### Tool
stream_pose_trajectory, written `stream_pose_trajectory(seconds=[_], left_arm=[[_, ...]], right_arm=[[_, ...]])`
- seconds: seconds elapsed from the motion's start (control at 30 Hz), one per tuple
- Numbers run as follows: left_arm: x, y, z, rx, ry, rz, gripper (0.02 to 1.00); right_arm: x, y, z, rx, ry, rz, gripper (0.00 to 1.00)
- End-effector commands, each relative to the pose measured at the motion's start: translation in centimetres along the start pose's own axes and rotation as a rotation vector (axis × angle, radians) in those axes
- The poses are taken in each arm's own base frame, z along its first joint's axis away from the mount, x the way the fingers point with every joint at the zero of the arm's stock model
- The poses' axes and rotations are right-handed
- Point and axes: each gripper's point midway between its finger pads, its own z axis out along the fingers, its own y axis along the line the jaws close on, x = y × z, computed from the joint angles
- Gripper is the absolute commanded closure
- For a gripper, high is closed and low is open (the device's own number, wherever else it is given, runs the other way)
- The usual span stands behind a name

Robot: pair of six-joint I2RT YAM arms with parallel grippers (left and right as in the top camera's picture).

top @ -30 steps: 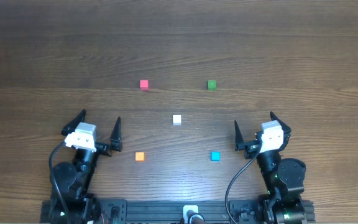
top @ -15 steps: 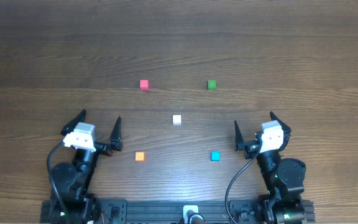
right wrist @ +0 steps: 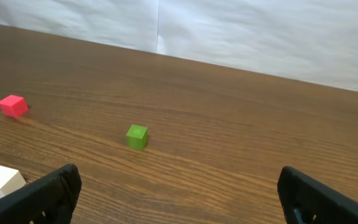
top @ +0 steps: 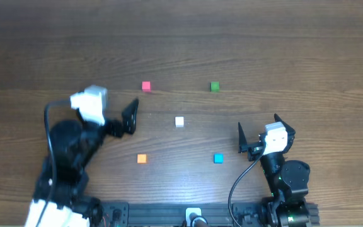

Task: Stack Cubes

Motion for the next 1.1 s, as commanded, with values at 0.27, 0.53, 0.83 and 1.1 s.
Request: stream_pose_trajectory(seconds=[0.27,0.53,0.83,1.1], left_arm=[[-1.8,0.5,7.4,-0.142,0.414,-0.166,0.027],[0.9,0.6,11.0,-0.227,0.637,-0.212,0.062],[7.6,1.6,14.5,-0.299,0.812,-0.228,0.073],[12.4,2.7,16.6,-0.357,0.898,-0.202,0.137]], right_arm=[[0.2,0.0,0.0,0.003,0.009,-0.001,0.012],[0.2,0.0,0.0,0.003,0.009,-0.001,0.012],[0.2,0.0,0.0,0.003,0.009,-0.001,0.012],[0.2,0.0,0.0,0.003,0.009,-0.001,0.012]])
